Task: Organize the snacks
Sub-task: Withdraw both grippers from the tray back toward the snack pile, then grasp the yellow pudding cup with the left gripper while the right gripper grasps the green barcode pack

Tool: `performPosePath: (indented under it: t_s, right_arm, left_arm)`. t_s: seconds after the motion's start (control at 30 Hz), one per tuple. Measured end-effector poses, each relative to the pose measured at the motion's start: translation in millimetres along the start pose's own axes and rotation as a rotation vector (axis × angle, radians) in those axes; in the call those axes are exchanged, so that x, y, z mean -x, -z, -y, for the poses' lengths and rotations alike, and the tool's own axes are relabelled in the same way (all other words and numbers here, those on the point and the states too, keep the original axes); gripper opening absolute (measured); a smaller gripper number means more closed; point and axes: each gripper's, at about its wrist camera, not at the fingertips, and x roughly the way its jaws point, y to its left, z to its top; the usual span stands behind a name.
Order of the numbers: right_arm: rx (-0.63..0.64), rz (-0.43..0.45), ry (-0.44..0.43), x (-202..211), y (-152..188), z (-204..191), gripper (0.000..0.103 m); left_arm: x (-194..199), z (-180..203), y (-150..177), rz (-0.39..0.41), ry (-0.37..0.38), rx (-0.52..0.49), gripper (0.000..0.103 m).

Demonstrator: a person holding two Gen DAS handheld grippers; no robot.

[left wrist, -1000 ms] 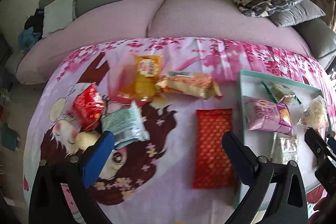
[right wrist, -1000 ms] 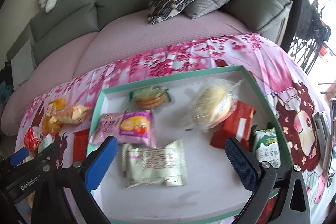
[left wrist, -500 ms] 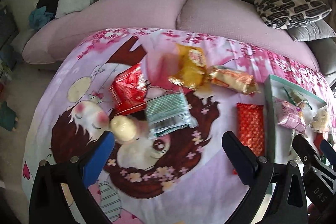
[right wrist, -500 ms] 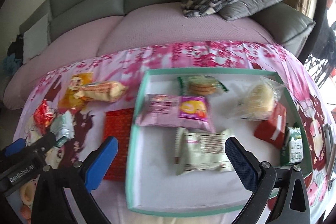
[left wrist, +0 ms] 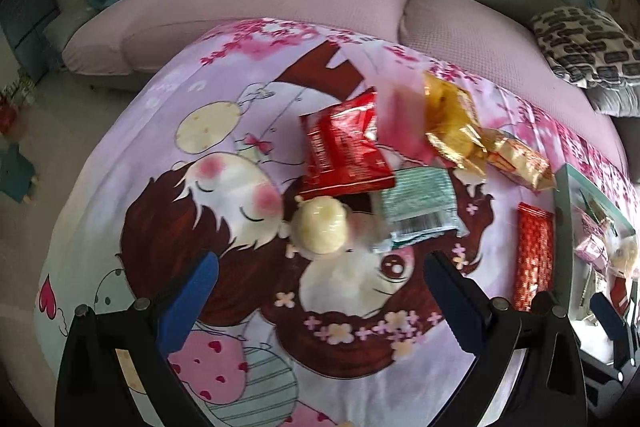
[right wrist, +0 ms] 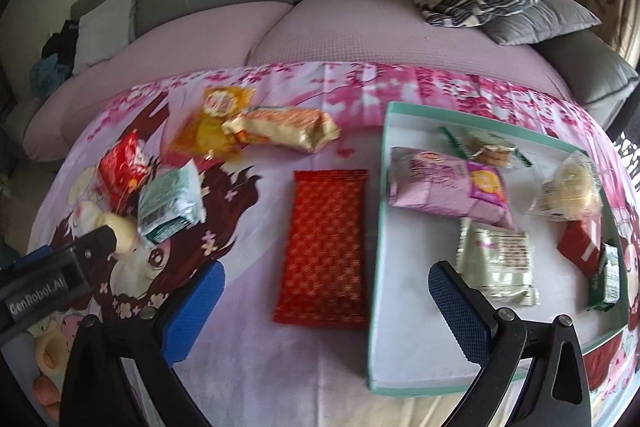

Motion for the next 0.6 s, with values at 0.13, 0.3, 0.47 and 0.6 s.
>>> performPosePath:
  t_s: [0.13, 0.3, 0.47, 0.6]
  right_arm:
    - [0.009, -0.009, 0.000, -4, 3, -5, 0.103]
    - [-0.011, -0.004, -0.004, -6, 4, -2, 0.103]
    - [-0.026, 0.016, -0.025, -7, 4, -2, 0.103]
    - [-0.028, 0.042, -0.044, -6, 3, -3, 0.100]
  left_arm:
    - [-5, -8, 0, -0.006, 0.013, 0.019, 0.102]
    - [-11, -14, 1, -0.012, 0.034, 0.026, 0.102]
    - [-19, -20, 0, -0.018, 0.033, 0.045, 0.102]
    - [-29, -23, -1, -0.024, 0.024, 0.065, 0.102]
